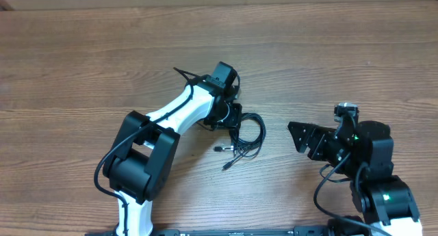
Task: Untangle cables
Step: 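Raise the right arm and move the right gripper toward the cable coil, then grasp the cable coil with the right gripper beside the left gripper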
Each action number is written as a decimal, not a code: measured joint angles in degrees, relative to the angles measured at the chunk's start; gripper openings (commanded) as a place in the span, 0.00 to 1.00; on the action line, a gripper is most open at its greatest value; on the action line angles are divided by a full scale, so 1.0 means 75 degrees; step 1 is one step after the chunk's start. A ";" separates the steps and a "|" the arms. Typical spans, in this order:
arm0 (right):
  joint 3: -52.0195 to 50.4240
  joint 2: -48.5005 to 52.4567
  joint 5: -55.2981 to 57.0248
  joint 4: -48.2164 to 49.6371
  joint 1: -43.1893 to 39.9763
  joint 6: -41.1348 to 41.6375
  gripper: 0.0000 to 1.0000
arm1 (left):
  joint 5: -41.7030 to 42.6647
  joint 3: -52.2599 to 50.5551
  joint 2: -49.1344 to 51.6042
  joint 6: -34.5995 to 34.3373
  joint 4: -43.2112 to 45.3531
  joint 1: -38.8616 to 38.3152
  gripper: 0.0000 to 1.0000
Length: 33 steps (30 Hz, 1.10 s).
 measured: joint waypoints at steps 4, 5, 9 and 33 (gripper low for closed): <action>0.0000 0.0510 -0.0038 -0.0093 0.0000 0.0545 0.52 | -0.0172 -0.0020 0.0003 -0.0003 0.0029 -0.0152 0.04; 0.0000 0.0603 -0.0055 -0.0128 0.0000 0.0612 0.50 | -0.0195 -0.0020 0.0006 -0.0015 0.0029 -0.0175 0.04; 0.0000 0.1046 -0.0291 -0.0184 0.0000 0.0746 0.42 | -0.0140 -0.0020 0.0006 0.0035 0.0023 -0.0143 0.04; 0.0009 0.4450 -0.2090 0.2407 0.0003 0.3520 0.35 | 0.4249 -0.0017 0.0085 0.3841 0.0895 0.1102 0.04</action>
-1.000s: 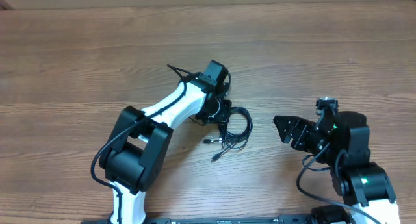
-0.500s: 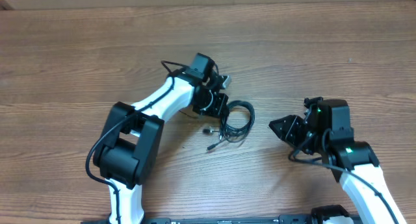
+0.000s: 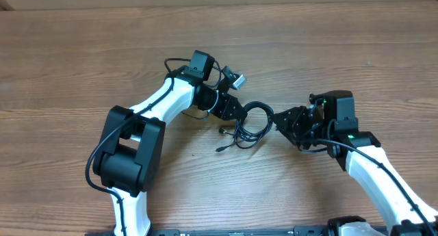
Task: Untangle cables
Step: 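Grasp the cable coil with the right gripper beside the left gripper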
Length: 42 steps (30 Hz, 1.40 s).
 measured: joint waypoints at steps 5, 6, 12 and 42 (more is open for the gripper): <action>0.0000 0.0396 -0.0032 -0.0152 0.0006 0.0067 0.25 | 0.0023 0.0000 0.0000 0.0131 0.0023 0.0000 0.04; 0.0000 0.0434 -0.0038 -0.0149 0.0006 0.0058 0.22 | 0.0023 -0.0003 0.0000 0.0140 0.0023 0.0000 0.04; 0.0000 0.0536 -0.0329 -0.0108 0.0006 0.0032 0.16 | 0.0026 -0.0003 0.0000 0.0166 0.0023 0.0003 0.04; 0.0015 0.0595 -0.2594 0.1964 0.0332 -0.1894 0.04 | 0.2209 0.0000 0.0000 0.2092 -0.0504 0.0303 0.23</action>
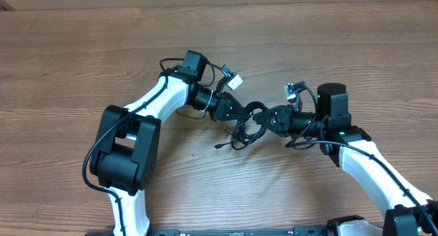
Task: Untangle cables
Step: 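Grasp the cable coil with the right gripper beside the left gripper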
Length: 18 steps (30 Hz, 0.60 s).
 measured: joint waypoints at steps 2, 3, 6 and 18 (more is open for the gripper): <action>0.0000 0.0000 0.0163 -0.0146 -0.0009 -0.0020 0.04 | -0.0038 0.0000 0.0000 0.0035 -0.0009 0.0006 0.45; 0.0000 0.0000 0.0248 -0.0198 -0.0009 -0.0029 0.04 | -0.0041 0.0000 0.0000 0.0044 -0.0003 0.0006 0.48; 0.0000 0.0000 0.0449 -0.0224 -0.0006 -0.0032 0.04 | -0.0294 0.0000 0.0000 -0.0119 0.0041 0.0006 0.49; 0.0000 0.0000 0.1845 -0.0857 -0.0009 0.1067 0.04 | -0.1317 0.0000 0.0000 -0.0979 0.0087 0.0023 0.27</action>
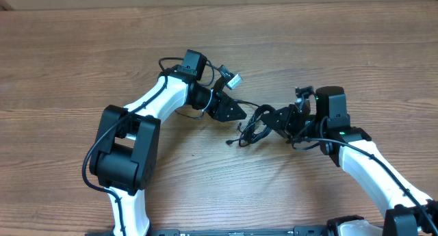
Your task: Untangle cables
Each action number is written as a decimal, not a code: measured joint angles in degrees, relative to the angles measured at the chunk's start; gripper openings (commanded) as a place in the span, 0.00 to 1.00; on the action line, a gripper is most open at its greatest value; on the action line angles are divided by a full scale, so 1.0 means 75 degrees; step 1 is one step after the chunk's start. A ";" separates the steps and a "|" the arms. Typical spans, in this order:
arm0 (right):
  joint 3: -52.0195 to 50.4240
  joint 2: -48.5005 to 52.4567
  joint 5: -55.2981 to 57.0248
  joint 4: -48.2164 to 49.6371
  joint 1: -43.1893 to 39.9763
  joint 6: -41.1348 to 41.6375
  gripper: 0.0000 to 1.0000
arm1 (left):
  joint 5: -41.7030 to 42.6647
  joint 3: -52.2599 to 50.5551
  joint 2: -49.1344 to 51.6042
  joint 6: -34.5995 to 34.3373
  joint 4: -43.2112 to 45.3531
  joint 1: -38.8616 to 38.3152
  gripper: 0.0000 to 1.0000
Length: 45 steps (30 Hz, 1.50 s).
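A tangle of thin black cables [252,128] lies at mid-table, with plug ends trailing to its lower left. My right gripper [268,119] comes in from the right and is shut on the right side of the tangle. My left gripper [239,113] points at the tangle from the left, its fingers together in a narrow tip. A thin strand [250,104] stretches from it toward the tangle. The exact spot where each gripper holds is hidden by the fingers.
The wooden table [82,51] runs across the whole view. The left arm's own cabling and a small white connector [233,79] stick up behind its wrist. Both arm bases stand at the near edge.
The tangle has shifted to the right together with my right gripper. My left gripper has drawn back a little to the left, and a gap with a stretched strand has opened between the two.
My left gripper was first on the coil's left side while the right arm sat folded at the near right. The right arm then stood next to the coil, and after that met it opposite the left gripper. Now the two grippers are apart with a strand between them.
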 measured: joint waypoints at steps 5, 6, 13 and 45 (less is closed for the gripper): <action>0.0000 0.0000 0.0673 -0.0114 0.0003 0.1058 0.04 | 0.0198 0.0012 0.0000 0.0128 -0.0294 0.0000 0.29; 0.0000 0.0000 0.0831 -0.0119 0.0003 0.1262 0.04 | 0.0268 0.0015 0.0000 0.0236 -0.0420 0.0000 0.34; 0.0000 0.0000 0.1886 -0.0184 0.0003 0.2786 0.04 | 0.0481 0.0265 0.0000 0.1008 -0.1250 0.0000 0.54; 0.0000 0.0006 -0.1888 0.0259 0.0003 -0.2789 0.04 | -0.0160 0.0309 0.0000 0.0968 -0.0962 0.0198 0.38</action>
